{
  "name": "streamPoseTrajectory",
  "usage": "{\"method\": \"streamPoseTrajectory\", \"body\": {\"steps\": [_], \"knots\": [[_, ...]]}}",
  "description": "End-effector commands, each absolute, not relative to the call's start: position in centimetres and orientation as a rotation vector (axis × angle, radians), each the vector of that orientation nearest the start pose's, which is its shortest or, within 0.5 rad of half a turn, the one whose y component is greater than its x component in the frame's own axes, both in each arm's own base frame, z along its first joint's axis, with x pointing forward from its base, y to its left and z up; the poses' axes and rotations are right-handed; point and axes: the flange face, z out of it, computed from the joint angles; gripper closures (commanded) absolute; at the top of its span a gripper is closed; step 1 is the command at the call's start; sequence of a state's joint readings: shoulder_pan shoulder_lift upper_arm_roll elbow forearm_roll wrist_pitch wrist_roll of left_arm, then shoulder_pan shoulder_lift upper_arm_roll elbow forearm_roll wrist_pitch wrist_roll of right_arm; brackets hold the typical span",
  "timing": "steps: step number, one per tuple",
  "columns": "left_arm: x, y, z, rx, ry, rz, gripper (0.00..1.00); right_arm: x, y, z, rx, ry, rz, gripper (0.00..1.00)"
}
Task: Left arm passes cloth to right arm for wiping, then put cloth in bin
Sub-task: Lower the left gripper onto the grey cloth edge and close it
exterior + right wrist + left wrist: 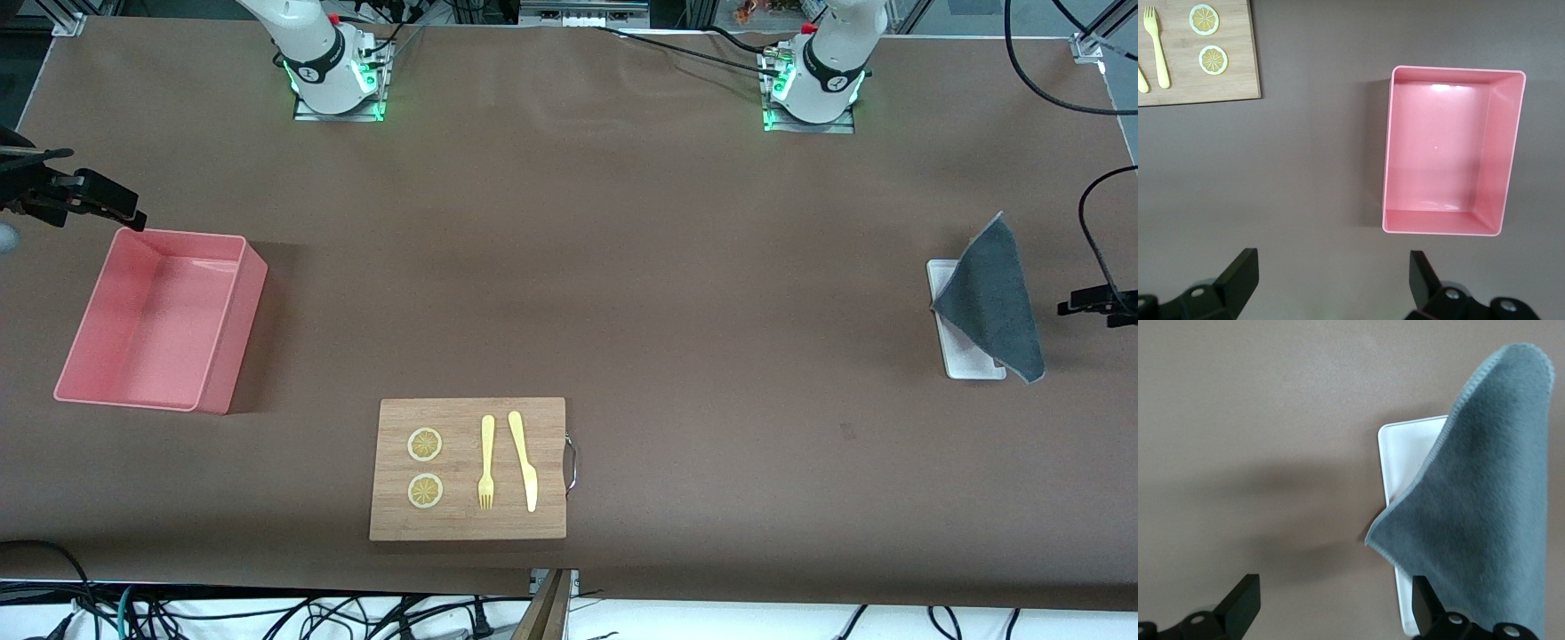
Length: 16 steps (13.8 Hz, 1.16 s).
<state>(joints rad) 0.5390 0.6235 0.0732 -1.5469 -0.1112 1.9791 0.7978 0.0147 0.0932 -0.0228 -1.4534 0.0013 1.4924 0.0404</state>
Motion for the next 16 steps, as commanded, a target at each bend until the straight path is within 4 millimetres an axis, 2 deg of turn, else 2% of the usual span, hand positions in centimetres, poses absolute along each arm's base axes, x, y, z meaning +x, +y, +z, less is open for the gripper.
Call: {"method": "streamPoseTrajectory", "body": {"steps": [1, 5, 7, 11, 13, 16], "knots": [[56.1, 39.7, 25.5, -3.376, 0.160, 0.138, 0.01, 57.6, -0.5, 62.3, -3.143, 0.067, 0.072, 0.00], [55.7, 39.4, 21.5, -3.469, 0.163, 0.111, 0.05, 57.6, -0.4, 62.3, -3.143, 0.065, 0.072, 0.00], [55.0, 40.2, 20.9, -3.500, 0.102, 0.088, 0.08, 57.6, -0.6, 62.3, -3.142, 0.070, 0.075, 0.00], [54.6, 40.4, 19.3, -3.525, 0.069, 0.104, 0.26, 57.6, -0.5, 62.3, -3.143, 0.067, 0.072, 0.00], [54.0, 40.4, 17.9, -3.562, 0.026, 0.115, 0.26, 57.6, -0.6, 62.3, -3.143, 0.065, 0.075, 0.00], [53.8, 40.0, 17.4, -3.597, 0.009, 0.130, 0.32, 57.6, -0.6, 62.3, -3.142, 0.067, 0.075, 0.00]]}}
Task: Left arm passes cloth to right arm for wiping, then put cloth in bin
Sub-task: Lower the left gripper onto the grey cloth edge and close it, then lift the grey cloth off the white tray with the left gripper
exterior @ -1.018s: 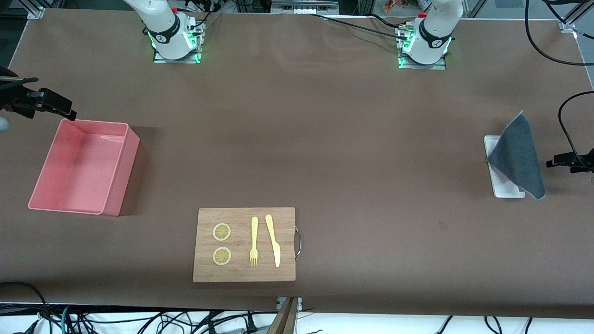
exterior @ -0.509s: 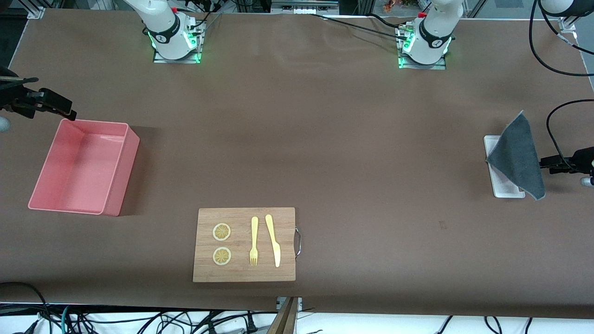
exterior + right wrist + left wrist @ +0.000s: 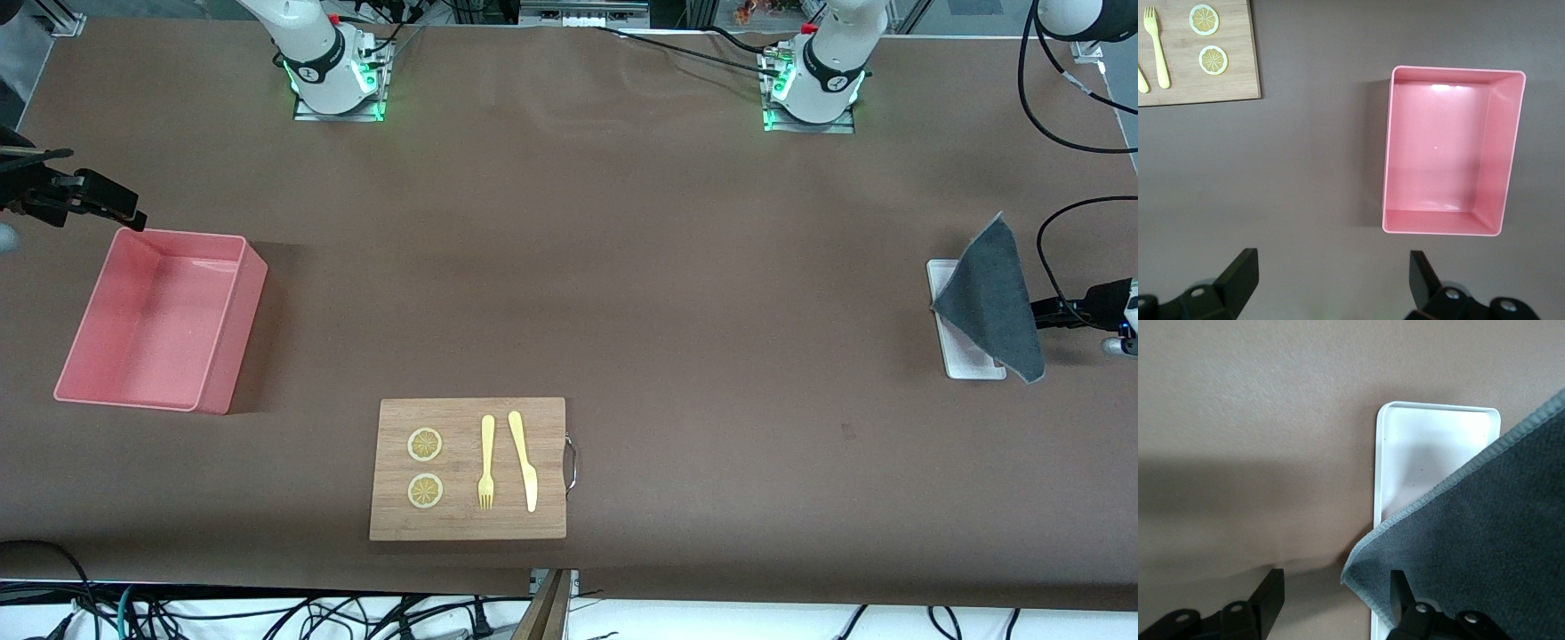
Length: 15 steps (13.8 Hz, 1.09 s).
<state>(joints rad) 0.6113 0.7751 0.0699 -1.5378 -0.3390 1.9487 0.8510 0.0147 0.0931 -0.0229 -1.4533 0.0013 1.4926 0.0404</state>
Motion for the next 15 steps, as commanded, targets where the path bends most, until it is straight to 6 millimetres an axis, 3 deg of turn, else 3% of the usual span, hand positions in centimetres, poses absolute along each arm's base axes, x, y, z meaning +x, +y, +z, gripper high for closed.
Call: {"method": "streamPoseTrajectory", "body": {"steps": [1, 7, 14, 15], "knots": [[53.8, 40.0, 17.1, -3.599, 0.007, 0.137, 0.35, 57.6, -0.6, 62.3, -3.142, 0.067, 0.075, 0.00], [53.6, 39.8, 16.9, -3.610, 0.010, 0.156, 0.64, 57.6, -0.6, 62.3, -3.141, 0.065, 0.075, 0.00], [53.6, 39.6, 16.0, -3.625, -0.008, 0.161, 0.72, 57.6, -0.4, 62.3, -3.144, 0.058, 0.072, 0.00], [53.6, 39.6, 16.0, -3.624, -0.007, 0.162, 0.85, 57.6, -0.5, 62.3, -3.144, 0.063, 0.072, 0.00]]}}
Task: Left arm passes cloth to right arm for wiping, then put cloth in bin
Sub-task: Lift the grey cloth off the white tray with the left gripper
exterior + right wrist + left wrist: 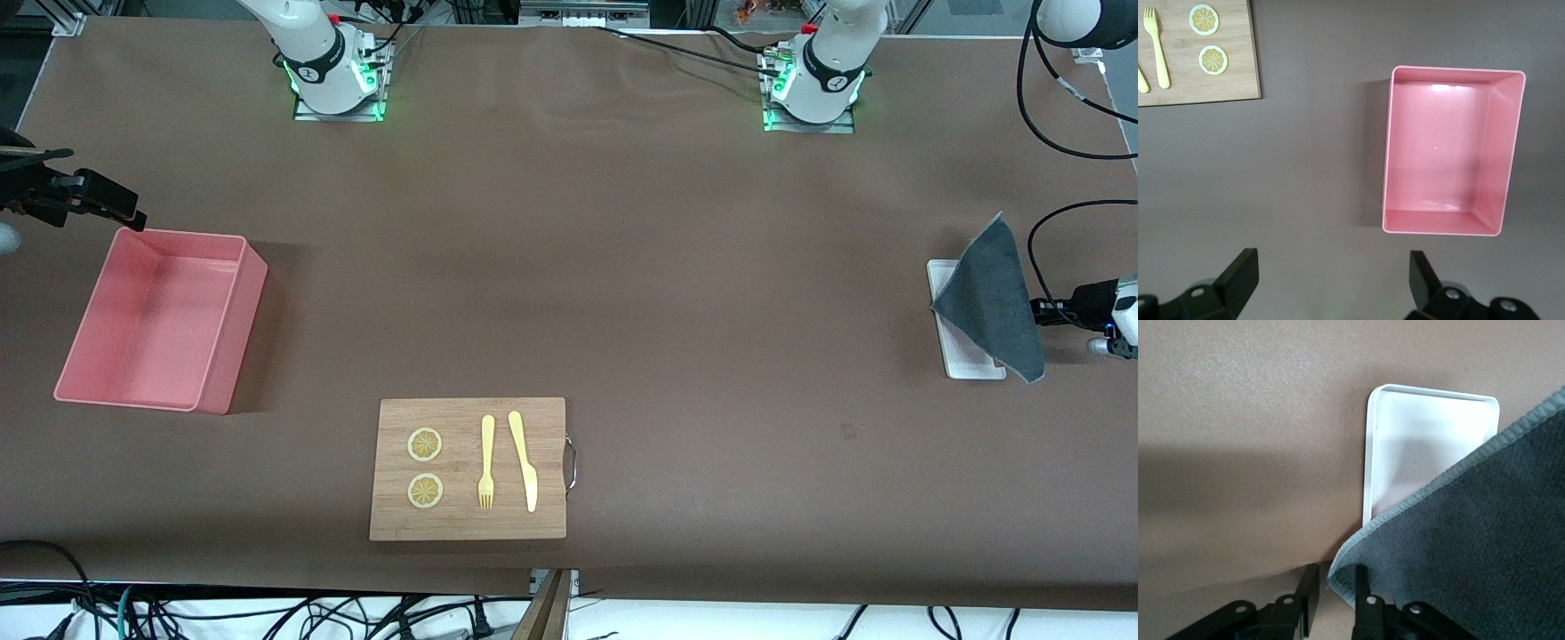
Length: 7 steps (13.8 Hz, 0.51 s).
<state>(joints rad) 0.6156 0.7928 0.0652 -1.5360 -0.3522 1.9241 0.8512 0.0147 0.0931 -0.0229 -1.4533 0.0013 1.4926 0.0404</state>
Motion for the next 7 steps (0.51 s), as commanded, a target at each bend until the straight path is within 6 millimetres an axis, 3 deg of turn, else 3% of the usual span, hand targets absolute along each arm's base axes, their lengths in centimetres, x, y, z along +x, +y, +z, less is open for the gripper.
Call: {"method": "streamPoseTrajectory", "body": {"steps": [1, 4, 7], "knots": [[53.7, 39.6, 16.3, -3.618, 0.005, 0.161, 0.98, 57.6, -0.6, 62.2, -3.144, 0.065, 0.075, 0.00], [53.8, 39.6, 16.6, -3.614, 0.016, 0.155, 1.00, 57.9, -0.6, 61.7, -3.144, 0.065, 0.087, 0.00], [54.9, 40.0, 18.3, -3.610, 0.084, 0.133, 1.00, 58.0, -0.6, 61.8, -3.143, 0.065, 0.080, 0.00]]}}
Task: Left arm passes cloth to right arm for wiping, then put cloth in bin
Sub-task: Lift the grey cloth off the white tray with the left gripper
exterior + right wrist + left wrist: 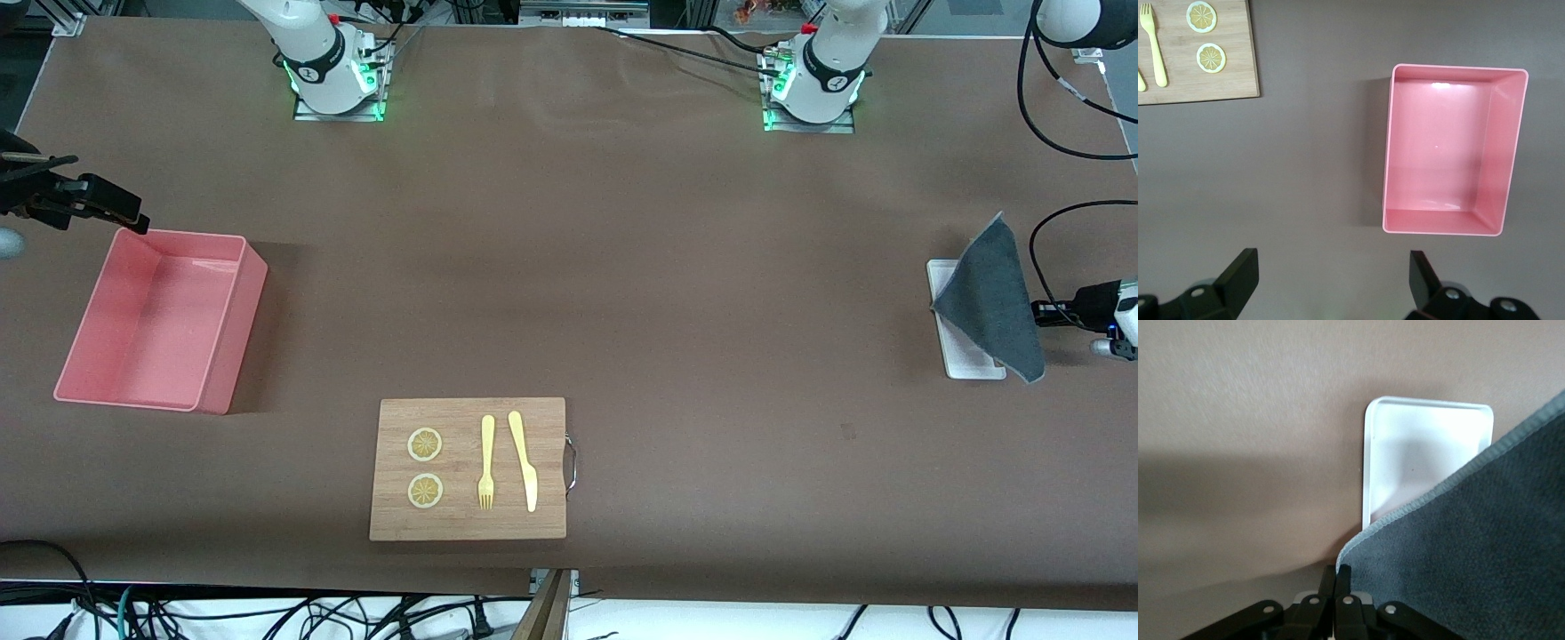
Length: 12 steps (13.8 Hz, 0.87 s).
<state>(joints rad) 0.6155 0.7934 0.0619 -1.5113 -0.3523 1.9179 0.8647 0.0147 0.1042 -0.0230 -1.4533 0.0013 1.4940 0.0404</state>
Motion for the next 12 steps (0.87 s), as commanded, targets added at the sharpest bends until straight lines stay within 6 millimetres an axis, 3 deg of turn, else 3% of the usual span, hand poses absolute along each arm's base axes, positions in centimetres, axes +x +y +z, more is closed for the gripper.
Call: {"method": "streamPoseTrajectory", "body": {"steps": [1, 4, 8, 10, 12], "knots": [[55.0, 40.3, 19.3, -3.619, 0.091, 0.141, 1.00, 58.0, -0.5, 61.8, -3.143, 0.063, 0.070, 0.00], [55.7, 41.2, 23.4, -3.590, 0.200, 0.237, 1.00, 58.1, -0.2, 61.9, -3.120, 0.061, 0.055, 0.00], [56.0, 41.5, 27.2, -3.532, 0.272, 0.283, 1.00, 58.3, 0.0, 61.7, -3.119, 0.056, 0.048, 0.00], [56.7, 40.7, 31.9, -3.453, 0.332, 0.275, 1.00, 58.3, 0.2, 61.7, -3.120, 0.047, 0.055, 0.00], [57.2, 38.4, 35.0, -3.440, 0.397, 0.313, 1.00, 58.2, 0.7, 61.2, -3.120, 0.032, 0.082, 0.00]]}}
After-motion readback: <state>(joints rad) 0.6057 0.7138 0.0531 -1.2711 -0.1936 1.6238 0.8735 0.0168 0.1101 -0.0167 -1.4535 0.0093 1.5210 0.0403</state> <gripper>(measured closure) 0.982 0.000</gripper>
